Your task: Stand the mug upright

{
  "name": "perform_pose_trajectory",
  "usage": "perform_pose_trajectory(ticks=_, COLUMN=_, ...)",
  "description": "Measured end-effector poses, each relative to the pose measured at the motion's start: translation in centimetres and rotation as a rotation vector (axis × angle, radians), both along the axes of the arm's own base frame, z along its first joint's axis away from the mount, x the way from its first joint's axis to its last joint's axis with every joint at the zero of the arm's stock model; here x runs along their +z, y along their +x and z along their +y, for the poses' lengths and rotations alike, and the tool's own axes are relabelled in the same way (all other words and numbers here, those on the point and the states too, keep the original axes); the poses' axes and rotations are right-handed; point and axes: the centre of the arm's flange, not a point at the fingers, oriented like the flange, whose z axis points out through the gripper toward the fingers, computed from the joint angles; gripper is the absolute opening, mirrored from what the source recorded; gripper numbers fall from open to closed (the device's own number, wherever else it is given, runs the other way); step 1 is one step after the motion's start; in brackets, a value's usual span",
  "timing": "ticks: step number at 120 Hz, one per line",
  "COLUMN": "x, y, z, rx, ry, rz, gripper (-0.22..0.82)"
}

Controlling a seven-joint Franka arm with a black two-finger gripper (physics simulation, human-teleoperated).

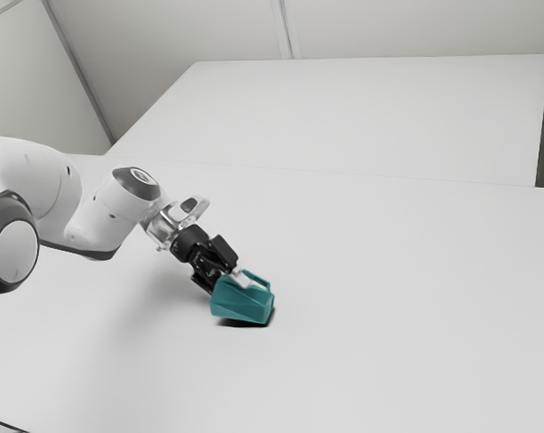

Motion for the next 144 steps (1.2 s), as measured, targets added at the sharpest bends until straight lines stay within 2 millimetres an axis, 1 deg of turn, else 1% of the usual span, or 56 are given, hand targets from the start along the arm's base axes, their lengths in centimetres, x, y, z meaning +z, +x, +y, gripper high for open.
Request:
perform_pose_trajectory(ticks=9, x=0.0, y=0.0, z=0.0, rx=-0.002, ry=-0.004, rz=-0.004, gripper=0.12)
perform_pose_trajectory(ticks=17, x=0.1, y=0.1, z=0.0, rx=-0.004, ry=-0.006, rz=-0.008, gripper=0.02)
perform_pose_trajectory(ticks=27, x=0.3, y=0.2, z=-0.1, rx=-0.008, ry=-0.008, rz=-0.016, gripper=-0.06)
perform_pose_trajectory(ticks=39, x=0.7, y=0.4, z=-0.3, rx=-0.014, ry=-0.010, rz=-0.027, gripper=-0.11)
perform_pose_trajectory(ticks=56, x=2.1, y=1.4, z=-1.3, rx=-0.042, ry=-0.006, rz=-0.062, gripper=-0.14)
perform_pose_trajectory(ticks=76, x=3.7, y=1.7, z=-1.5, rx=-0.054, ry=-0.003, rz=-0.095, gripper=-0.16)
perform_pose_trajectory(ticks=96, x=5.2, y=1.7, z=-1.5, rx=-0.063, ry=0.007, rz=-0.113, gripper=-0.17)
perform_pose_trajectory(ticks=117, x=7.6, y=1.4, z=-1.6, rx=-0.091, ry=0.043, rz=-0.138, gripper=-0.17)
perform_pose_trajectory(ticks=128, x=8.3, y=1.1, z=-1.4, rx=-0.106, ry=0.073, rz=-0.139, gripper=-0.17)
perform_pose_trajectory(ticks=144, x=8.7, y=0.9, z=-1.0, rx=-0.124, ry=0.117, rz=-0.132, gripper=-0.17)
